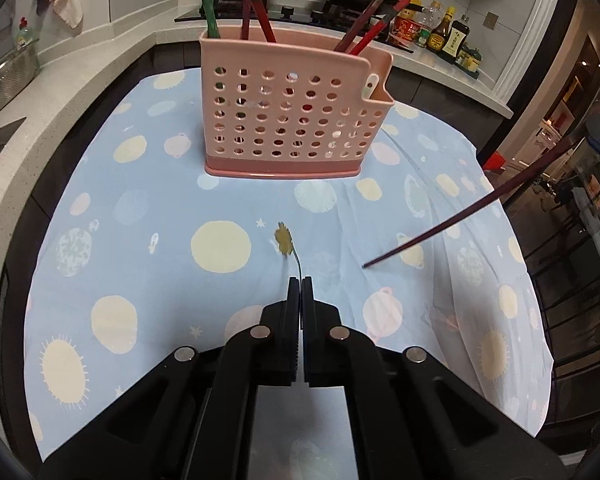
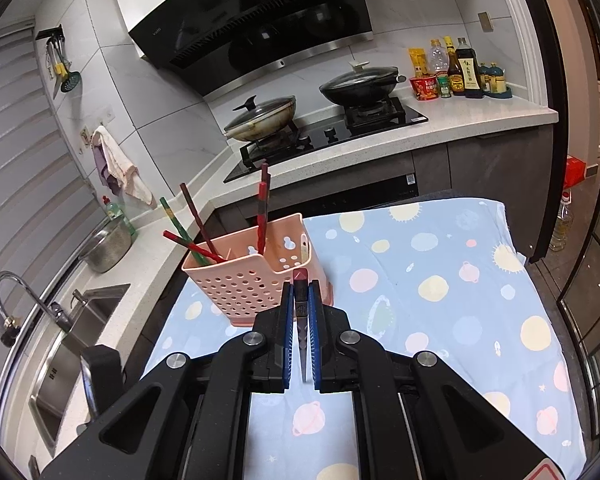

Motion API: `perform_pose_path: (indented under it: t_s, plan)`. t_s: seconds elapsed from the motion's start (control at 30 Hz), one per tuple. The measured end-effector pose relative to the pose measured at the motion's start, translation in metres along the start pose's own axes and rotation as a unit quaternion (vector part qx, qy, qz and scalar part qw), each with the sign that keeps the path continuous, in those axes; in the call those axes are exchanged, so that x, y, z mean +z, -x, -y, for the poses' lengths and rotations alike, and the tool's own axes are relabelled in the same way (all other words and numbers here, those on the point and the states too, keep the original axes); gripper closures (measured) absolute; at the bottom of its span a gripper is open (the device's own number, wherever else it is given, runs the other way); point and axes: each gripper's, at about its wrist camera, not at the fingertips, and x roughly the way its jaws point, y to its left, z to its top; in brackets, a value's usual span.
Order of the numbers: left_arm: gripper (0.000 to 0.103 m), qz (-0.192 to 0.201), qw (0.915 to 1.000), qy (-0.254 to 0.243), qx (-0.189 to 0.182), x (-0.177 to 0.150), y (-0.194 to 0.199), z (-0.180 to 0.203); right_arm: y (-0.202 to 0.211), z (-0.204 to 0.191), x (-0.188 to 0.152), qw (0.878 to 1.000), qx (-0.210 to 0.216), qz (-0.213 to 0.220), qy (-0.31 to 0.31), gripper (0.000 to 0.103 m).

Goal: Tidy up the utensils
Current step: 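Lift the spoon into the pink holder while the right tool lowers the chopstick into it, then open both grippers to release the spoon and chopstick in the holder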

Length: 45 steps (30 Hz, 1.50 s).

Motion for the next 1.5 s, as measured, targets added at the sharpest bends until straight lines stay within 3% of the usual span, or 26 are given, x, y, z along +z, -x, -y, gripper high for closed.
perform_pose_path:
  t_s: [0.33,0.7,0.83,0.97,1.33,1.43,1.5]
  plan:
    - [0.102,0.047,0.9986,-0.002,-0.022,0.035,0.059,-0.001,0.016,-0.017,0.029,0.999,0.016,0.043,0.012,0.096]
    - [0.102,0.106,0.9922,-0.051,-0.041,0.119,0.106,0.015,0.015,-0.035,0.101,0.993,0.012,0.116,0.034,0.096]
    - [0.102,0.11,0.9918,-0.056,-0.032,0.15,0.097,0.021,-0.003,-0.04,0.118,0.993,0.003,0.114,0.042,0.096]
    - [0.102,0.08,0.9952,-0.048,-0.029,0.171,0.069,0.02,-0.027,-0.043,0.125,0.994,-0.007,0.101,0.051,0.096]
    - [0.102,0.029,0.9991,-0.026,-0.017,0.179,0.019,0.008,-0.08,-0.048,0.109,0.996,-0.022,0.046,0.076,0.096]
    - [0.096,0.032,0.999,-0.017,-0.024,0.18,0.018,0.006,-0.083,-0.049,0.107,0.996,-0.02,0.042,0.076,0.092]
    - [0.081,0.041,0.9989,-0.018,-0.016,0.18,0.02,0.008,-0.081,-0.05,0.106,0.996,-0.02,0.044,0.076,0.089]
